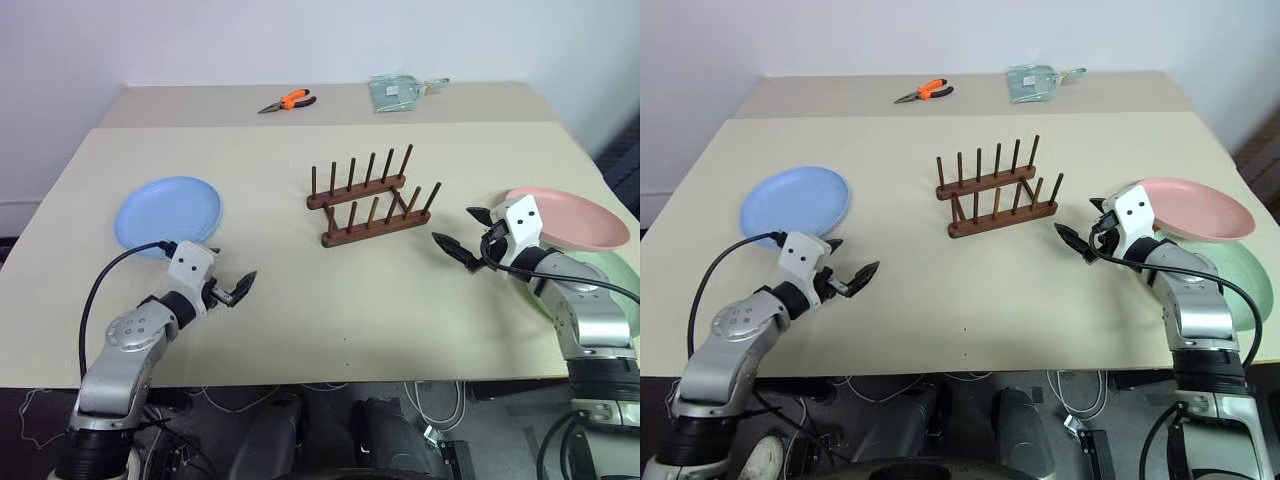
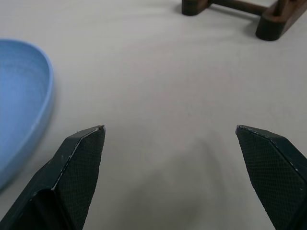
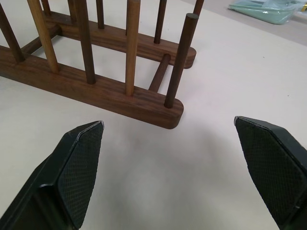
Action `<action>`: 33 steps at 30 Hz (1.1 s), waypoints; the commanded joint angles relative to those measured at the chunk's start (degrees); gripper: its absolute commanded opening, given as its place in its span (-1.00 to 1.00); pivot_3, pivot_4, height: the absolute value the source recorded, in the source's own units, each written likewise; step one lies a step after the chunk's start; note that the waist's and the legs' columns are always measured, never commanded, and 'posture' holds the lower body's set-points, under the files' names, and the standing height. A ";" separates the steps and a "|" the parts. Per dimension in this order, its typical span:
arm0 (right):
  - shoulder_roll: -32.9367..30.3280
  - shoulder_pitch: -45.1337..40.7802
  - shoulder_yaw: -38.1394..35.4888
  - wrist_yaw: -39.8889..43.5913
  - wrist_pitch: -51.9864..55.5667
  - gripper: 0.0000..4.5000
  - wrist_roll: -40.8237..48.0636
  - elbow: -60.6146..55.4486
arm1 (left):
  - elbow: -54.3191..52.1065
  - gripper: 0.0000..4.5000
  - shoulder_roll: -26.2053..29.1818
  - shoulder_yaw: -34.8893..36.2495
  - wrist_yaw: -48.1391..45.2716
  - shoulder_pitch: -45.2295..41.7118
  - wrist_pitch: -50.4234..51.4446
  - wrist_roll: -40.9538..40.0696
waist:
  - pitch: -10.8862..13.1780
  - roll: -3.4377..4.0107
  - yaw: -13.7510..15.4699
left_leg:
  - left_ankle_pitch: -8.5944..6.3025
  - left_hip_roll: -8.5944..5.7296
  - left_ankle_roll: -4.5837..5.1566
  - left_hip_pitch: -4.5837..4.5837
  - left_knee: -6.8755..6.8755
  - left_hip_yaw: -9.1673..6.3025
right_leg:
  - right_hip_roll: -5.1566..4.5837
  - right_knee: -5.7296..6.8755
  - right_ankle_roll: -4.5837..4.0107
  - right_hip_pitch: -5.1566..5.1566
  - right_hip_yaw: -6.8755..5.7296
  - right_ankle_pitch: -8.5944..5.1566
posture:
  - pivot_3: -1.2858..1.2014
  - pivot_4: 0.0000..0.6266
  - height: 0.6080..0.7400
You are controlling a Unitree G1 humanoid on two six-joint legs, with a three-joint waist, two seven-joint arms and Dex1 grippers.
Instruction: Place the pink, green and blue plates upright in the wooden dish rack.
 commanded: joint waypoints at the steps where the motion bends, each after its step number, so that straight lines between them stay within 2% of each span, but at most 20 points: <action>1: 0.19 -0.75 -0.46 -0.55 -1.35 0.98 -0.48 -1.05 | -2.38 1.00 -0.01 -0.08 0.33 -0.35 0.08 -0.14 | 0.00 0.00 0.01 | 0.00 0.00 0.00 0.00 0.00 0.00 | 0.00 0.00 0.00 0.00 0.00 0.00 | 0.03 -0.52 0.79; 13: 3.24 4.10 2.24 -0.98 2.37 0.98 0.24 -8.88 | 0.74 1.00 0.48 -2.23 -3.57 -3.36 -0.55 -0.86 | 0.00 0.00 0.03 | 0.00 0.00 0.00 0.00 0.00 0.00 | 0.00 0.00 0.00 -0.01 0.00 0.00 | 0.03 -0.52 0.79; 19: 6.42 6.54 3.47 -5.17 3.79 0.98 -0.84 -14.81 | 6.27 1.00 -1.43 -9.32 -9.95 -10.58 -1.03 -1.32 | 0.02 0.02 0.15 | 0.00 -0.02 0.00 -0.02 0.00 0.00 | -0.01 -0.01 0.00 -0.01 0.00 0.00 | 0.03 -0.52 0.79; 24: 6.93 8.26 3.66 -7.12 3.61 0.98 -2.06 -16.81 | 17.30 1.00 -3.62 -15.37 -12.83 -18.31 -6.09 3.04 | 0.01 0.01 -0.01 | 0.00 -0.05 0.00 -0.04 0.07 -0.01 | -0.01 -0.02 0.03 0.00 -0.01 0.02 | 0.03 -0.52 0.79; 28: 8.31 9.70 3.95 -8.89 4.06 0.98 -1.78 -19.35 | 38.07 1.00 -11.92 -19.28 -13.47 -31.93 -12.65 6.46 | 0.03 -0.02 0.47 | 0.01 -0.06 0.01 -0.08 0.02 -0.03 | -0.01 0.08 0.23 -0.12 -0.04 0.13 | 0.03 -0.52 0.79; 33: 9.48 10.57 4.18 -10.06 3.13 0.98 -2.47 -19.68 | 54.25 1.00 -17.15 -19.09 -13.88 -40.56 -19.63 8.70 | 0.04 -0.04 0.35 | 0.00 -0.10 0.08 -0.09 0.12 -0.01 | -0.03 0.03 0.28 -0.04 -0.03 0.14 | 0.03 -0.52 0.79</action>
